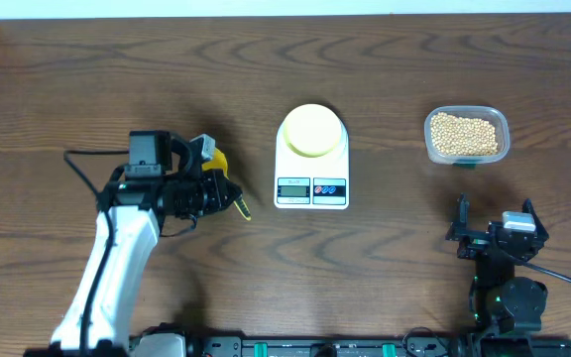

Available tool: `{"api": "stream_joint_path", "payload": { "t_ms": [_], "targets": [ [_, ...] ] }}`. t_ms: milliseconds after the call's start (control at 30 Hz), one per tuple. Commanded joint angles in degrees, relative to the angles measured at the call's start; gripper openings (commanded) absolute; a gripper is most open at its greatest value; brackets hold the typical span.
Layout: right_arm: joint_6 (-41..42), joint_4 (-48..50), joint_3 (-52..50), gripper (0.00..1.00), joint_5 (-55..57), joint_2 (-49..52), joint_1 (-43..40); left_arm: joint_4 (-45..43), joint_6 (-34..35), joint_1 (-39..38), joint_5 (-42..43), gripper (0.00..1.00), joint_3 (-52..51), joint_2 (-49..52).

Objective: Scoop item into bowl and weigh 50g on scale
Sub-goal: 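Lift the yellow scoop with the left gripper toward the scale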

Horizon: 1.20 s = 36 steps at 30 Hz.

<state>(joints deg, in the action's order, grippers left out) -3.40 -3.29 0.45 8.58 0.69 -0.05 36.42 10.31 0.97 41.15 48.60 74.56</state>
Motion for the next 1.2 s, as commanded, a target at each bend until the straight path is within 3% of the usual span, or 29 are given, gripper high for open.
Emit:
{"api": "stream_joint_path", "payload": {
  "t_ms": [0, 367, 600, 833, 1167],
  "targets": [
    [-0.5, -0.2, -0.1, 0.99, -0.1, -0.3, -0.4, 2.5, -0.2, -0.1, 3.4, 0.07, 0.2, -5.4],
    [-0.5, -0.2, -0.1, 0.99, -0.1, -0.3, -0.4, 10.7, -3.2, -3.5, 3.5, 0.07, 0.2, -17.8],
    [-0.5, -0.2, -0.1, 0.99, -0.1, -0.3, -0.4, 10.8, -2.6, -12.2, 3.2, 0.07, 1.3, -18.2],
    [-0.5, -0.2, -0.1, 0.99, -0.1, -0.3, -0.4, 16.2, -2.1, -17.8, 3.2, 0.07, 12.7, -16.0],
    [-0.5, -0.2, -0.1, 0.99, -0.1, -0.3, -0.4, 8.2, -2.1, -18.6, 3.4, 0.07, 17.1, -16.0]
  ]
}}
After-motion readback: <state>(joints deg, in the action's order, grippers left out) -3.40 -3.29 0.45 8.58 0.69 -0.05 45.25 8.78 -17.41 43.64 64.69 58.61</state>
